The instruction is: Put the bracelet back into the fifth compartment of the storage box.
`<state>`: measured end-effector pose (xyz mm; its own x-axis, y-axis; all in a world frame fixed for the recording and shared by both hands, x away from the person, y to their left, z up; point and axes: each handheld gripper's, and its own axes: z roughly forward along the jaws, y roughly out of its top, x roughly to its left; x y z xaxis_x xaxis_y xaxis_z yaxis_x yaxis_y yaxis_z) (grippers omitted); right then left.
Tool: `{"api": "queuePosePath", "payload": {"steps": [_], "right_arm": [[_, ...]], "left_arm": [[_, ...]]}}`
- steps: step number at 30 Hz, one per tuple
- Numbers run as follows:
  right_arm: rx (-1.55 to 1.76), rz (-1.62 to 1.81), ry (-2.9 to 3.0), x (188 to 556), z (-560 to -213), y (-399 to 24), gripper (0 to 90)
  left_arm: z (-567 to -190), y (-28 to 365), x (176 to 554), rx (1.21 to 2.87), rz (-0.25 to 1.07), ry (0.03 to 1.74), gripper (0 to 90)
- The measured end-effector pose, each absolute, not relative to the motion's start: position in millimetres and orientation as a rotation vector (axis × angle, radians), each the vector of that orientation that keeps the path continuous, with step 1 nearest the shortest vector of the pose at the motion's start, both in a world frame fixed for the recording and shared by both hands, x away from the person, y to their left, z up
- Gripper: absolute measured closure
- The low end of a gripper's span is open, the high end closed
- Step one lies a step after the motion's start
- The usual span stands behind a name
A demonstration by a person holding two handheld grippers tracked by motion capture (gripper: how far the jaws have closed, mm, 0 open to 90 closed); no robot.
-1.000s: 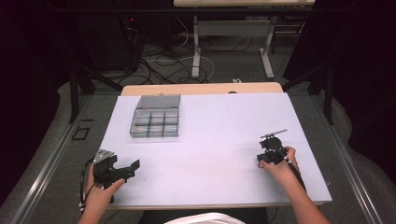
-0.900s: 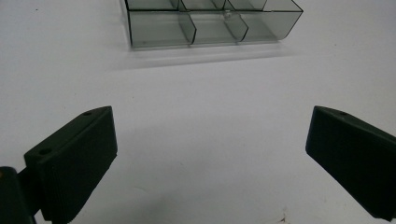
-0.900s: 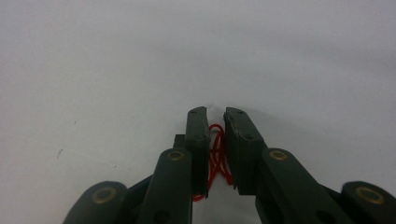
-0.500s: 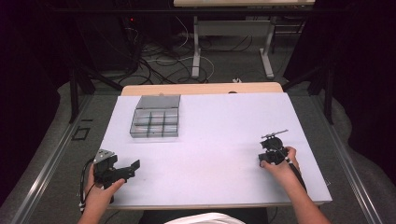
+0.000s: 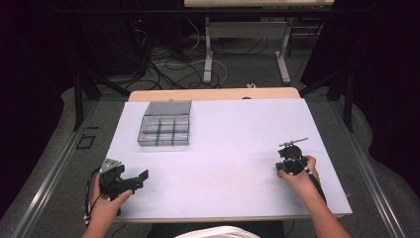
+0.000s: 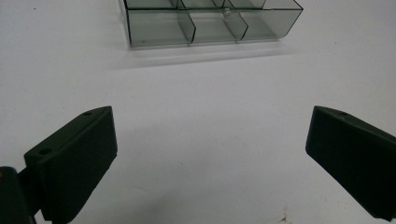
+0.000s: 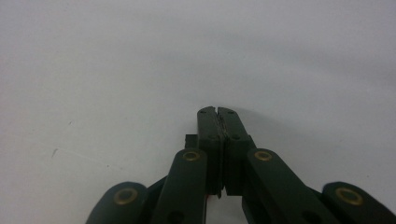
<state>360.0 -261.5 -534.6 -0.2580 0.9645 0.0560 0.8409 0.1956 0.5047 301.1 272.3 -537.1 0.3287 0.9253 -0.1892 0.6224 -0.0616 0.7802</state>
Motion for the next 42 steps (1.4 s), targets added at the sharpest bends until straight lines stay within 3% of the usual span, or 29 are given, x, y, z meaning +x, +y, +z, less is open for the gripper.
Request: {"api": "queuePosePath", "payload": {"steps": [42], "right_arm": [[1.638, 0.848, 2.162, 351.1, -519.5, -266.5, 89.2]], "left_arm": [[-536.9, 272.3, 301.4, 1.777, 0.462, 1.377, 2.1]]}}
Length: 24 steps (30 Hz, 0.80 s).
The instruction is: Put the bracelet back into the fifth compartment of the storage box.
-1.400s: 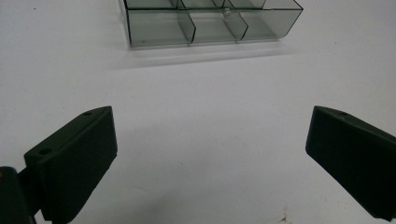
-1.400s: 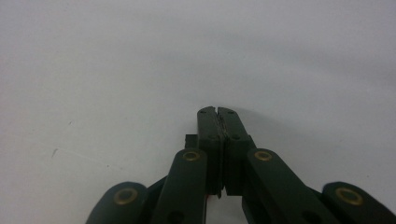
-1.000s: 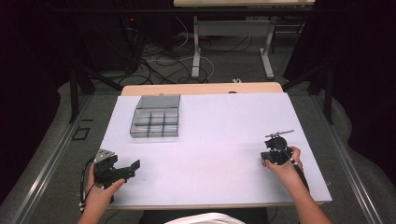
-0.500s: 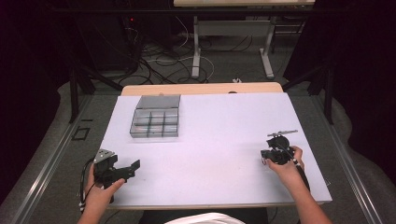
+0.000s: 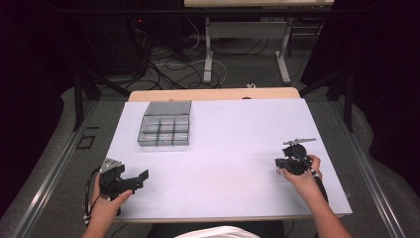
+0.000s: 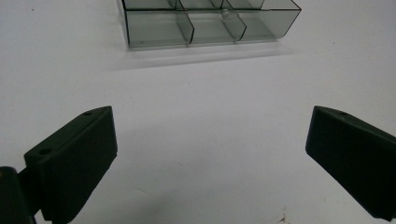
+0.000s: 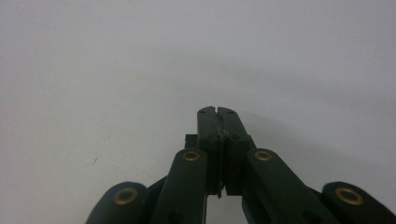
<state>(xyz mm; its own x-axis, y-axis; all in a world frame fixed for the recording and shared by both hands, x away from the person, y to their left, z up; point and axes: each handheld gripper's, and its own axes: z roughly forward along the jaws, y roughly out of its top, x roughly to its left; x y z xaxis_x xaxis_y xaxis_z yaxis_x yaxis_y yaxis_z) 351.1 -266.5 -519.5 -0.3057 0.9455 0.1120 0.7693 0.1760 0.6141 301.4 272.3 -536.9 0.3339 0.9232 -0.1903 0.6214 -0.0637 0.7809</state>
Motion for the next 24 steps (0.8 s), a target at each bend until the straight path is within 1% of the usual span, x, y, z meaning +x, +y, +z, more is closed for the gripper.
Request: {"api": "queuePosePath", "payload": {"steps": [24], "right_arm": [[1.587, 0.94, 2.165, 346.1, -511.2, -258.0, 89.1]], "left_arm": [[-537.4, 271.8, 301.8, 1.779, 0.459, 1.376, 2.1]]}}
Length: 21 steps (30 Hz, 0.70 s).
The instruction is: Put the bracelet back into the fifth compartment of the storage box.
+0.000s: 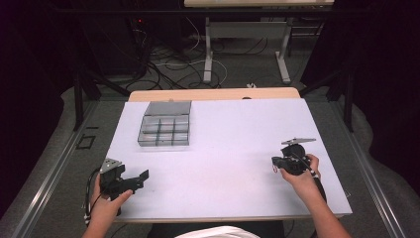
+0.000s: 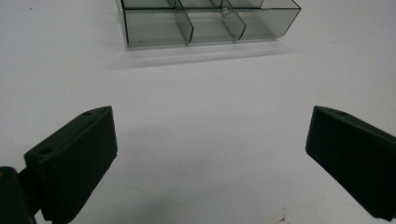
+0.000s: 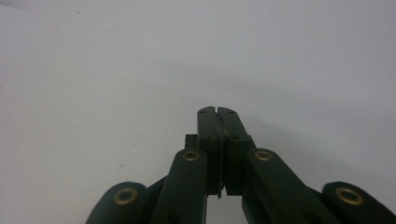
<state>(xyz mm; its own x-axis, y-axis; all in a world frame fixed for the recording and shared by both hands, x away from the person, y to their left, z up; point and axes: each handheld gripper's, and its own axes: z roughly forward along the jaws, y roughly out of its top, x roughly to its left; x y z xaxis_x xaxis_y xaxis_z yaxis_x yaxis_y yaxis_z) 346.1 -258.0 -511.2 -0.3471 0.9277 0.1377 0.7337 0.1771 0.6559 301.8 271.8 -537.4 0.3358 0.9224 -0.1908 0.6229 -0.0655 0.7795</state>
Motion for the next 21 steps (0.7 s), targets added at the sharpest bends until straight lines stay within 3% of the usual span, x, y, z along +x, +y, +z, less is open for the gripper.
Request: {"api": "queuePosePath", "payload": {"steps": [21], "right_arm": [[1.383, 1.178, 2.251, 347.7, -502.0, -228.8, 89.2]], "left_arm": [[-538.4, 271.3, 302.7, 1.782, 0.447, 1.385, 2.2]]}}
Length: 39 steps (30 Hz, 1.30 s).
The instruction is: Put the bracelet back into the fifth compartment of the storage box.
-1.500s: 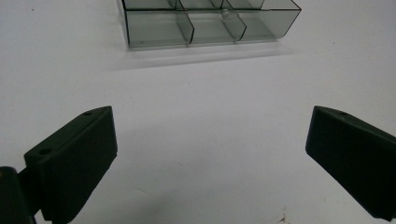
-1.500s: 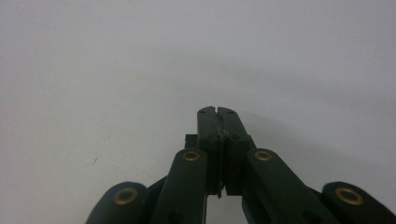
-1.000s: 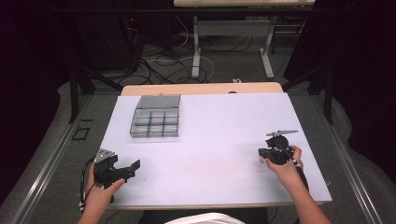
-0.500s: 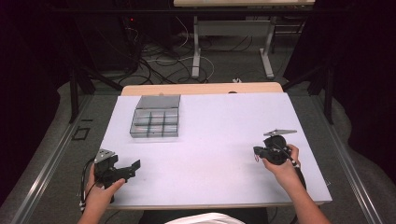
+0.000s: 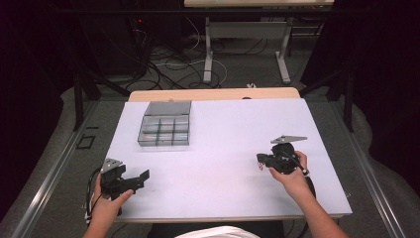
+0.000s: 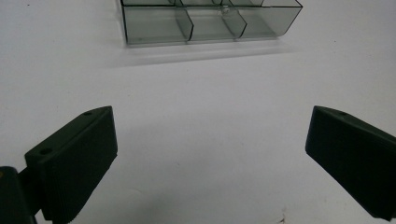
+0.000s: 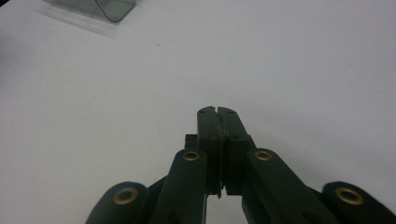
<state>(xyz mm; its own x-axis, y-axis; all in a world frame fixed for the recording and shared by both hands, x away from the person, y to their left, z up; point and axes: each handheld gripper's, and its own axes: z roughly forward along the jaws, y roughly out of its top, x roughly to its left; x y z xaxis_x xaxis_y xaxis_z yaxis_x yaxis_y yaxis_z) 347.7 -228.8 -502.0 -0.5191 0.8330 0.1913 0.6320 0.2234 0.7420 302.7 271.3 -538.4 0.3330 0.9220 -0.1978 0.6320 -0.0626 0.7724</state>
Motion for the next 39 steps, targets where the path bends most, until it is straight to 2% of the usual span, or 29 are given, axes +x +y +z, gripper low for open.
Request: {"api": "queuePosePath", "payload": {"steps": [39], "right_arm": [[1.199, 1.315, 2.391, 391.6, -480.7, -119.7, 89.0]], "left_arm": [[-538.6, 272.2, 303.8, 1.781, 0.444, 1.376, 2.3]]}}
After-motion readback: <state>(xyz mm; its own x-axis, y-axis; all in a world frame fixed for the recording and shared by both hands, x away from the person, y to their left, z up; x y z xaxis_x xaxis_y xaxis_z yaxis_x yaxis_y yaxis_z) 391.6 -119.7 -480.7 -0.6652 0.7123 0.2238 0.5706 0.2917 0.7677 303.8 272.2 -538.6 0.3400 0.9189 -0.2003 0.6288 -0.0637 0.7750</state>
